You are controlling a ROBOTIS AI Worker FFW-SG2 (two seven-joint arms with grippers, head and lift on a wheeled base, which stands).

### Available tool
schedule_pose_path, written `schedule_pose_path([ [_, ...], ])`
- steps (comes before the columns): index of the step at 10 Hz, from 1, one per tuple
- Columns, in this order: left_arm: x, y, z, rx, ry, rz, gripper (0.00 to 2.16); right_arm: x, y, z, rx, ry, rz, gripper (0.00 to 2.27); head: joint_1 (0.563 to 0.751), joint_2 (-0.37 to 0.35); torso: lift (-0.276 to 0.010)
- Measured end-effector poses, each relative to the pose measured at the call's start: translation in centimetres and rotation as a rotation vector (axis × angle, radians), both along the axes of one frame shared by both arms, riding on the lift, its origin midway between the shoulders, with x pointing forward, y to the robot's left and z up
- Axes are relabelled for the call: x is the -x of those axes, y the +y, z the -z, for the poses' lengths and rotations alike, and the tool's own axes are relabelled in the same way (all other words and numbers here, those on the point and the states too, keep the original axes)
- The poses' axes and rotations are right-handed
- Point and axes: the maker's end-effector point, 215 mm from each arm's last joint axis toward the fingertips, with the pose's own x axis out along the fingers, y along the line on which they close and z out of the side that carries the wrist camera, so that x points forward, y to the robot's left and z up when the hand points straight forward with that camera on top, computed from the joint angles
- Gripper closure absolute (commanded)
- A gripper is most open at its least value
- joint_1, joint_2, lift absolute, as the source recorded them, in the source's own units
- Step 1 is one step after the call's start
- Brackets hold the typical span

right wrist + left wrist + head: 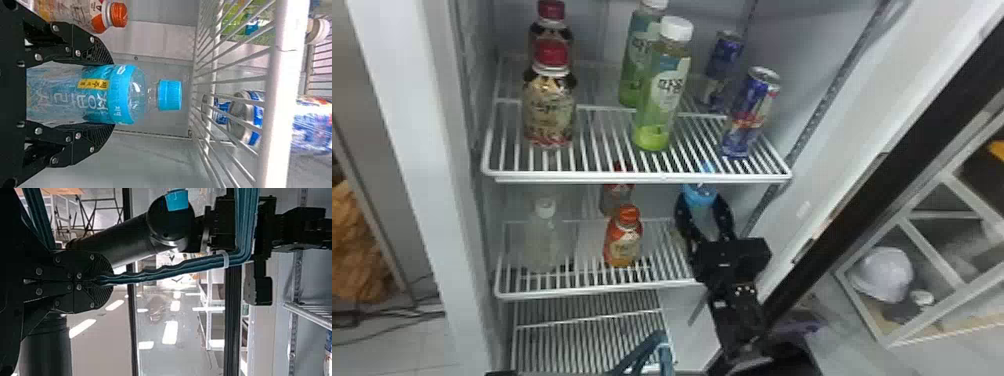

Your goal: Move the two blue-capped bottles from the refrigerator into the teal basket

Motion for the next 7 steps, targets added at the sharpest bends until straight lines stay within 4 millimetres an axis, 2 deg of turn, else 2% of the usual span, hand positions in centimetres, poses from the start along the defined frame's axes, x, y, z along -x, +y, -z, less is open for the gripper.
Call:
schedule_pose_path([
  [5, 0.2, 0.2, 0.2, -0.006, 0.003, 0.005, 1.15, 3.6, -0.2, -1.1, -0.005, 0.005, -0.026, 0.64, 0.695, -0.350, -0.136],
  [7, 0.3, 0.2, 0.3, -0.008, 0.004, 0.007, 1.15, 5.5, 0.5, -1.5, -0.017, 0.022, -0.050, 0.64, 0.695, -0.350, -0.136],
])
